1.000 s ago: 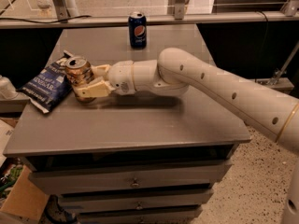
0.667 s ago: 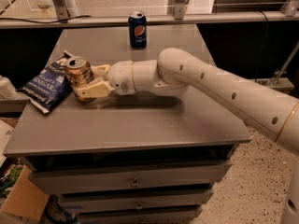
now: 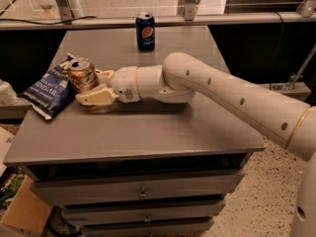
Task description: Move orange can near blue chip bag
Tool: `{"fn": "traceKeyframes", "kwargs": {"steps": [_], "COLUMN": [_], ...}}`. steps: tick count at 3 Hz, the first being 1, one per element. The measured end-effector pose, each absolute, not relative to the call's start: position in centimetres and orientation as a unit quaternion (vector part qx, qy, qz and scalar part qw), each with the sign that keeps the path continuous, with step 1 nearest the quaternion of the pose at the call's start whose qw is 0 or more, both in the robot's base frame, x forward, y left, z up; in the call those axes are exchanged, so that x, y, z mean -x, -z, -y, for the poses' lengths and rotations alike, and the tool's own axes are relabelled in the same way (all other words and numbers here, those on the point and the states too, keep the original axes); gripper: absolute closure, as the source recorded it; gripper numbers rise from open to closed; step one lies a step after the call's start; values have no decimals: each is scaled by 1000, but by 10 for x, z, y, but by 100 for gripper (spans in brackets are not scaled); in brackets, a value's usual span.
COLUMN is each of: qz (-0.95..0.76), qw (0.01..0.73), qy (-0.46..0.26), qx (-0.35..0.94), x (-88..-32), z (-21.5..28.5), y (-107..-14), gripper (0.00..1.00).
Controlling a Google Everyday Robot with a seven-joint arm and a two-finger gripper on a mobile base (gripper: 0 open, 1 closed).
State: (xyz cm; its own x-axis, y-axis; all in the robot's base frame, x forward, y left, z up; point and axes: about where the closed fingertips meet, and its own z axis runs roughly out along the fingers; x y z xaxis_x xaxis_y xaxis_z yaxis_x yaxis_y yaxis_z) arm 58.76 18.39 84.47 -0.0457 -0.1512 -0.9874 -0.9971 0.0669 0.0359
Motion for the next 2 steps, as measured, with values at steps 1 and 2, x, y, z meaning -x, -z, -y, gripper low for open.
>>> {"fn": "traceKeyframes", "kwargs": {"steps": [1,2], "qz": [-562,-563], "qw": [461,460], "qy": [-467,-467], "qx": [504,503], "x": [-587,-587], "z": [-193,-194], "y": [-843,-843], "gripper": [0,0]}}
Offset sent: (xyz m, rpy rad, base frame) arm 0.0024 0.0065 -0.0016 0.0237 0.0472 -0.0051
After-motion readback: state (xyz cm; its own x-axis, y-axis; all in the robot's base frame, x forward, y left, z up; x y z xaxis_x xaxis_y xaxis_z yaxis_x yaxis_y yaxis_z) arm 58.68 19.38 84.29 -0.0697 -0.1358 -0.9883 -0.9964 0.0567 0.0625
